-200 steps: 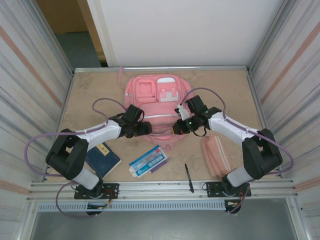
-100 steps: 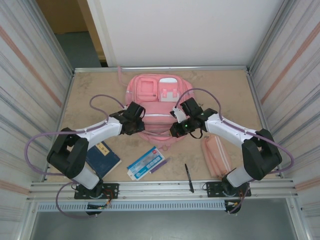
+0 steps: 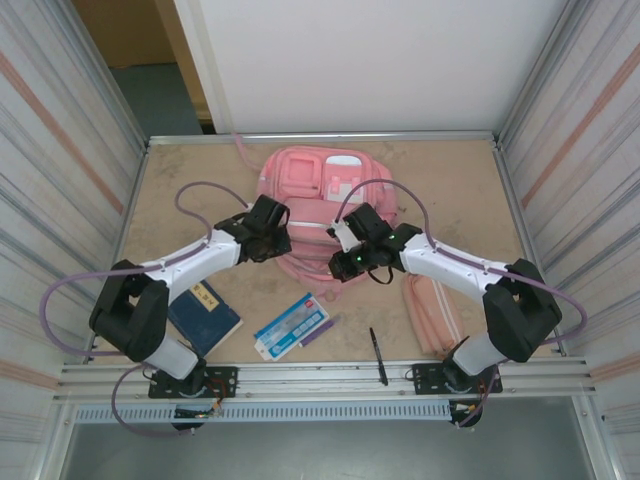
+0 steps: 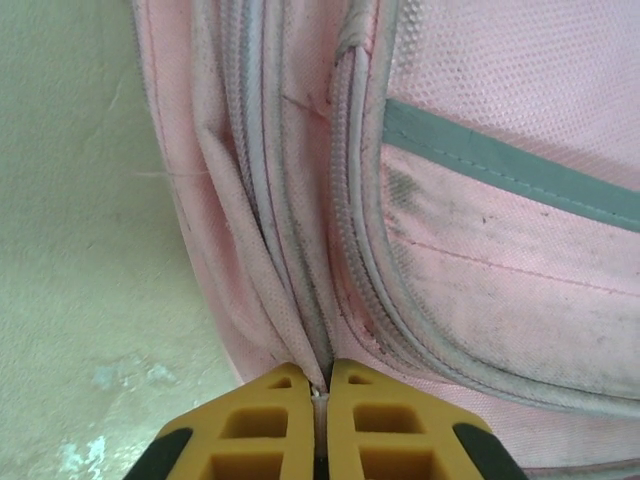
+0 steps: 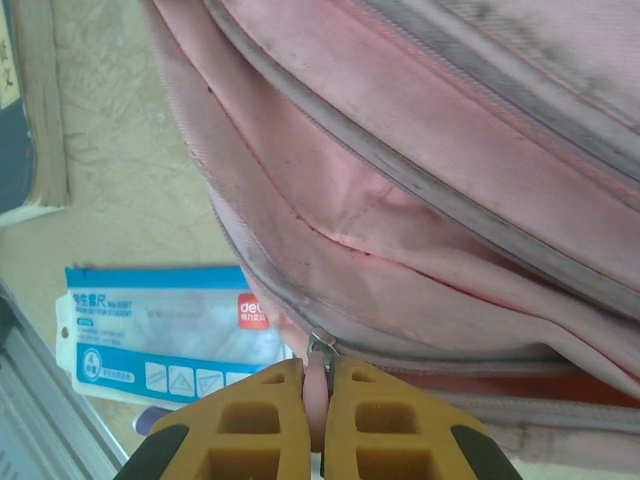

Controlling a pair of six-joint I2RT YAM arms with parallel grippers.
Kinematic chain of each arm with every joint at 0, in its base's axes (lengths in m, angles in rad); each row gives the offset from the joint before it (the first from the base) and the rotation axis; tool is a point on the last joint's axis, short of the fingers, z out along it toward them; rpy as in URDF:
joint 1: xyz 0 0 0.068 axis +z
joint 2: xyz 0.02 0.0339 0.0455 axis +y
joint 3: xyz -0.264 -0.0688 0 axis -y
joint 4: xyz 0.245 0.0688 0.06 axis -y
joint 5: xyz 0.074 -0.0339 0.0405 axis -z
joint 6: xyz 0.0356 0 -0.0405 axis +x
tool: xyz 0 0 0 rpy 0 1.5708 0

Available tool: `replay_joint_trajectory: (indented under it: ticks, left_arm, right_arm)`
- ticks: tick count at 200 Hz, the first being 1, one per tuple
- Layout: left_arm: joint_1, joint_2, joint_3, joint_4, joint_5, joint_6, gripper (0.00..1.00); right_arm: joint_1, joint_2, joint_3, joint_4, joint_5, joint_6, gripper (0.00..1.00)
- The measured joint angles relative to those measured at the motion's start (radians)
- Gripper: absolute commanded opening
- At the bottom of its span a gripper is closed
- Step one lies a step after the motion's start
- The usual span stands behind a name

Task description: Pack the student bag

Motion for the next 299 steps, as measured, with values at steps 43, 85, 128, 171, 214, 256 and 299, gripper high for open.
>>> replay_joint_trajectory:
  ticks: [43, 85, 128, 171, 214, 256, 299]
  left_arm:
    - [0.0, 0.027, 0.057, 0.005, 0.011, -0.006, 0.0]
    - [0.004, 0.026, 0.04, 0.028, 0.017, -0.028, 0.0]
    - [0.036, 0.026, 0.004, 0.063, 0.037, -0.047, 0.0]
    - [0.043, 0.017, -0.025, 0.087, 0.038, -0.102, 0.0]
    - [0.045, 0.011, -0.052, 0.122, 0.038, -0.153, 0.0]
    - [0.048, 0.011, -0.058, 0.132, 0.046, -0.163, 0.0]
    - [0.057, 0.011, -0.059, 0.132, 0.085, -0.15, 0.01]
  right_arm:
    - [0.064, 0.006, 0.027, 0.019, 0.102, 0.077, 0.0]
    - [0.108, 0.035, 0.074, 0.033, 0.197, 0.111, 0.0]
    - [0.142, 0.084, 0.114, 0.041, 0.256, 0.125, 0.0]
    - [0.237, 0.122, 0.126, 0.071, 0.362, 0.167, 0.02]
    - [0.263, 0.131, 0.126, 0.095, 0.422, 0.205, 0.05]
    - [0.264, 0.139, 0.103, 0.154, 0.379, 0.251, 0.12]
    - [0.253, 0.148, 0.07, 0.235, 0.263, 0.21, 0.25]
